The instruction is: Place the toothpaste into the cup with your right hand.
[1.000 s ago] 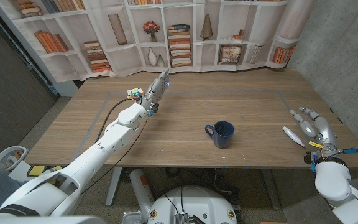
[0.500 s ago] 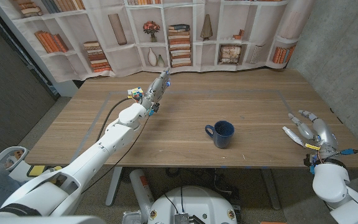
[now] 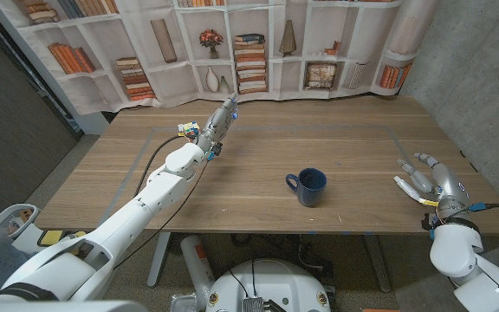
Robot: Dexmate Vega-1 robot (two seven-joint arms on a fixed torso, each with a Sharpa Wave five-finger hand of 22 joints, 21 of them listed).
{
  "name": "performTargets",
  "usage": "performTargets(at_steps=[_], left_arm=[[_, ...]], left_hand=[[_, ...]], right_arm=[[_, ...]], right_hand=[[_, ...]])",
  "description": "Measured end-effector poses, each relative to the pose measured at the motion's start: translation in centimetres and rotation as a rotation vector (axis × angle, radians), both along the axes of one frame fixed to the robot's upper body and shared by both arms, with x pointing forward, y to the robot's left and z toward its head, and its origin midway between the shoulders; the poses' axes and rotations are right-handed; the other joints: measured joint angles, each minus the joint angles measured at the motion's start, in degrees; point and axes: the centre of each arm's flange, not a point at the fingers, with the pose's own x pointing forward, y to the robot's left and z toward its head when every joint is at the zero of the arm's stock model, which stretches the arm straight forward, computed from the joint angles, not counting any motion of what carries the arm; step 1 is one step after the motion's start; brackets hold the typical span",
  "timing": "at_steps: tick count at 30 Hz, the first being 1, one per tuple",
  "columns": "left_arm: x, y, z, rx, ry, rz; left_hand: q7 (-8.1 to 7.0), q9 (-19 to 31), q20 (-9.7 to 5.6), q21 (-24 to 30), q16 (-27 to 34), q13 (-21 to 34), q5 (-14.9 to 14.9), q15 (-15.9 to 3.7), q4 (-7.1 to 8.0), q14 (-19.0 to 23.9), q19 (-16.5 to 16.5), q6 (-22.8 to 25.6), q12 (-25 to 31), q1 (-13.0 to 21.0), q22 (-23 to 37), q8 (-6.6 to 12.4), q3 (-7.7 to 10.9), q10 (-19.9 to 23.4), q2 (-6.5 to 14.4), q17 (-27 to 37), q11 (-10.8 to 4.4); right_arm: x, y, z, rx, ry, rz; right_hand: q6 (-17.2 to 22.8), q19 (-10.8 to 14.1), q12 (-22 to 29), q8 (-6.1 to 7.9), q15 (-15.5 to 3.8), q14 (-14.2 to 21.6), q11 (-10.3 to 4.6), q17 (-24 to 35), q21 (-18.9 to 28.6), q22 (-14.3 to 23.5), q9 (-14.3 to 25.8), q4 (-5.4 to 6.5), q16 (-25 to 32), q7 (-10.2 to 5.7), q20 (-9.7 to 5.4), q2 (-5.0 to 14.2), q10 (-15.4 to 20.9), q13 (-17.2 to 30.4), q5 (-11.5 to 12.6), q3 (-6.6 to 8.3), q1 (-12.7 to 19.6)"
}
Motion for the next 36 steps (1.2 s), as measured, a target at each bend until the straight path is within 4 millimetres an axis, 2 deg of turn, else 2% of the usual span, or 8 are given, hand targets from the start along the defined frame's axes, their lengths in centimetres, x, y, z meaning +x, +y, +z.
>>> performTargets(at_steps=[3, 12, 19, 20, 36], left_arm=[[-0.01, 0.0, 0.01, 0.0, -0.001, 0.0], [0.07, -0.03, -0.04, -0.002, 0.0, 0.0], [0.22, 0.05, -0.22, -0.006, 0.004, 0.0], [0.22, 0.05, -0.21, -0.006, 0.004, -0.001], [0.44, 0.42, -0.45, -0.014, 0.009, 0.003]], left_hand=[[0.0, 0.0, 0.0, 0.0, 0.0, 0.0, 0.0, 0.0, 0.0, 0.0, 0.0, 0.0, 0.0, 0.0, 0.0, 0.0, 0.0, 0.0, 0.0, 0.0, 0.0], [0.0, 0.0, 0.0, 0.0, 0.0, 0.0, 0.0, 0.0, 0.0, 0.0, 0.0, 0.0, 0.0, 0.2, 0.0, 0.0, 0.0, 0.0, 0.2, 0.0, 0.0], [0.0, 0.0, 0.0, 0.0, 0.0, 0.0, 0.0, 0.0, 0.23, 0.0, 0.0, 0.0, 0.0, 0.2, 0.0, 0.0, -0.23, 0.0, 0.2, 0.0, 0.0], [0.0, 0.0, 0.0, 0.0, 0.0, 0.0, 0.0, 0.0, 0.23, 0.0, 0.0, 0.0, 0.0, 0.2, 0.0, 0.0, -0.23, 0.0, 0.2, 0.0, 0.0], [-0.21, 0.0, 0.0, 0.0, 0.0, 0.0, 0.0, 0.0, -0.01, 0.0, 0.0, 0.2, 0.0, 0.2, 0.0, 0.0, -0.48, 0.0, 0.2, 0.0, 0.0]], right_arm=[[0.04, 0.14, 0.14, -0.006, 0.001, -0.003], [0.18, 0.17, 0.24, -0.036, 0.025, -0.047], [0.33, 0.42, 0.43, -0.065, 0.051, -0.08], [0.34, 0.41, 0.43, -0.07, 0.056, -0.088], [0.68, 0.85, 0.7, -0.12, 0.116, -0.141]], right_hand=[[0.4, 0.4, 0.0, 0.0, 0.1, 0.3, 0.0, 0.0, 0.0, 0.0, 0.0, 0.0, 0.0, -0.39, -0.04, -0.44, 0.0, 0.0, 0.0, 0.0, 0.4], [1.6, 1.2, 0.0, 0.26, 0.0, 1.6, 0.76, 0.0, 0.0, 0.0, 0.0, -0.3, 0.0, 0.84, 0.01, -1.34, 1.6, 0.0, 0.4, 0.18, 1.3], [2.3, 1.9, 0.4, 0.26, -0.09, 2.6, 1.0, 0.0, 0.0, 0.0, 0.0, -0.39, 0.0, 0.59, -0.01, -2.02, 3.1, 0.0, 1.2, 0.09, 2.1], [2.6, 1.9, 0.4, 0.41, -0.07, 3.0, 1.14, 0.0, 0.0, 0.0, 0.0, -0.38, 0.0, 0.73, -0.05, -2.06, 3.4, 0.0, 1.4, 0.09, 3.0], [5.6, 3.5, 0.9, 0.89, -0.11, 5.6, 1.0, 0.0, 0.2, 0.0, 0.0, -0.62, 0.4, 1.35, 0.0, -3.23, 6.7, 0.0, 2.5, 0.33, 4.7]])
